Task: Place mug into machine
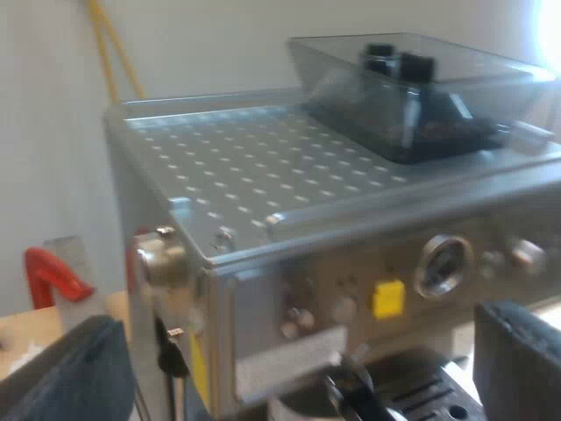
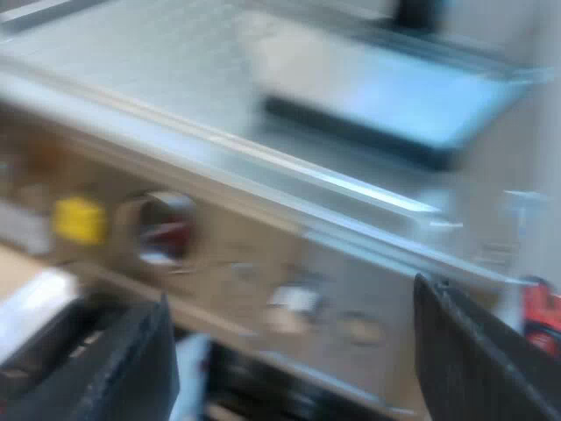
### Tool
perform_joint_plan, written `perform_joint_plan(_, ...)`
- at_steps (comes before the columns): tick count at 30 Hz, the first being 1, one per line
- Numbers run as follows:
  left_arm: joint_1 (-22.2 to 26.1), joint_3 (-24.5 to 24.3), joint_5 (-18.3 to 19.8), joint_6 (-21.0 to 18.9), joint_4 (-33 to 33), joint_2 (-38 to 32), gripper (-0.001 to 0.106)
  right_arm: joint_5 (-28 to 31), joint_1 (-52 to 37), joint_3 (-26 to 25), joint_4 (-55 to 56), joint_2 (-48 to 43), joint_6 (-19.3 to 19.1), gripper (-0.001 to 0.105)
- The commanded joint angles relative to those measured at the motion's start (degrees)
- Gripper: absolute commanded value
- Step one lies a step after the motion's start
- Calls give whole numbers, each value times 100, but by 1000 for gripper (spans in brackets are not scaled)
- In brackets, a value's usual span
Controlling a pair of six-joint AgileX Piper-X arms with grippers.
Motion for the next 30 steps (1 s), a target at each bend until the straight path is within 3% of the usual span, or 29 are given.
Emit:
perform_joint_plan(1, 2, -316, -253, -67, -60, 419, 81, -130, -381, -54, 359, -307, 20, 61)
perform_joint_plan(5, 2, -700, -623, -67, 117, 1002, 81, -608, -1028, -54, 760, -642, 19, 61)
perform_joint_plan(9, 2, -1036, -999, 21, 366, 1479, 81, -1856, -2520, -54, 1616, -957, 321, 61)
perform_joint_plan(13, 2, -1059, -1230, 227, 391, 1567, 81, -2431, -3536, -54, 1985, -976, 322, 61)
perform_joint_plan(15, 2, -1059, -1576, 396, 460, 1564, 81, -2895, -4481, -54, 2066, -976, 322, 61)
perform_joint_plan(17, 2, -1059, -1695, 454, 484, 1564, 81, -3112, -4875, -54, 2052, -976, 322, 61)
perform_joint_plan(18, 72, -1059, -1991, 509, 587, 1564, 81, -3516, -5392, -54, 2053, -976, 322, 61)
perform_joint_plan(22, 567, -1059, -2032, 542, 808, 1564, 81, -4369, -6415, -38, 2080, -976, 340, 61)
perform_joint_plan(24, 1038, -1059, -2032, 542, 930, 1564, 81, -4412, -6814, -38, 2079, -976, 650, 61)
perform_joint_plan(26, 1416, -1059, -2044, 563, 1084, 1550, 81, -4433, -6971, -38, 2062, -976, 656, 61)
perform_joint_plan(30, 1558, -1059, -2058, 532, 1370, 1328, 81, -4409, -6996, -38, 2101, -1116, 524, 61)
